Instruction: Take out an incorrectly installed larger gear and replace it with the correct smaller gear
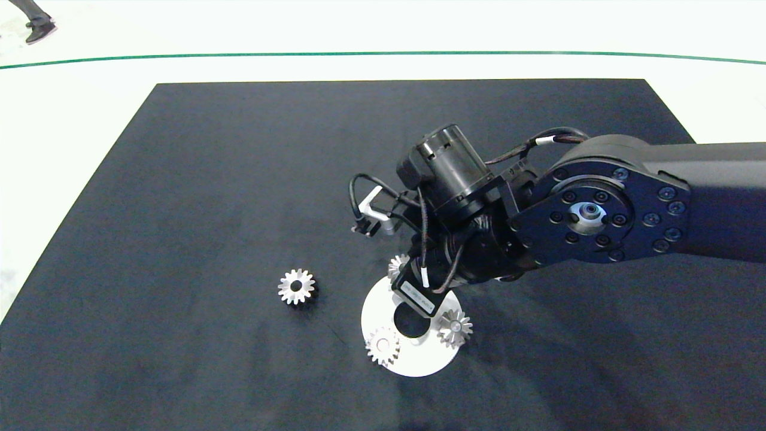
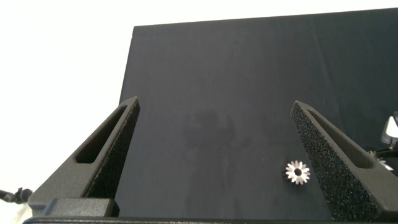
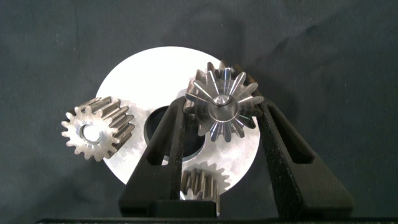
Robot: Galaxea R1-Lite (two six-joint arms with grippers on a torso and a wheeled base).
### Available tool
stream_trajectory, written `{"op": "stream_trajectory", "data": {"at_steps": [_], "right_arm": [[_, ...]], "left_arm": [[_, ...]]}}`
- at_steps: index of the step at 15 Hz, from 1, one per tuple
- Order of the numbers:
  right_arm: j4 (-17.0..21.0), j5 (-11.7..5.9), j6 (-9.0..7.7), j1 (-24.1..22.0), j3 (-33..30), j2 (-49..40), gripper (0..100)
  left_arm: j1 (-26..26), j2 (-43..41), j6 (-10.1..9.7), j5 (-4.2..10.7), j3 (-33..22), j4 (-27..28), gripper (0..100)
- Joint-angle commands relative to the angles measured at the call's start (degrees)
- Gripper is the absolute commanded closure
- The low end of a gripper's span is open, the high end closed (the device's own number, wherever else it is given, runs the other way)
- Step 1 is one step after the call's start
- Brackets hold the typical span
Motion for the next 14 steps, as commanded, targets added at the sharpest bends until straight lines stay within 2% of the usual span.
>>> {"op": "stream_trajectory", "data": {"at_steps": [1, 8, 9, 14], "right_arm": [[-0.1, -0.04, -0.11, 0.0, -0.5, 0.2, 75], [-0.1, -0.12, -0.11, 0.1, -0.3, 0.1, 75], [-0.1, -0.21, -0.11, 0.1, -0.3, 0.1, 0], [-0.1, -0.04, -0.20, 0.2, -0.4, -0.1, 0]], "left_arm": [[0.0, 0.0, 0.03, 0.05, 0.0, 0.1, 0], [-0.3, -0.3, 0.03, 0.05, -0.8, 1.4, 0], [-0.3, -0.3, 0.03, 0.05, -0.8, 1.4, 0], [-0.3, -0.3, 0.03, 0.05, -0.8, 1.6, 0]]}}
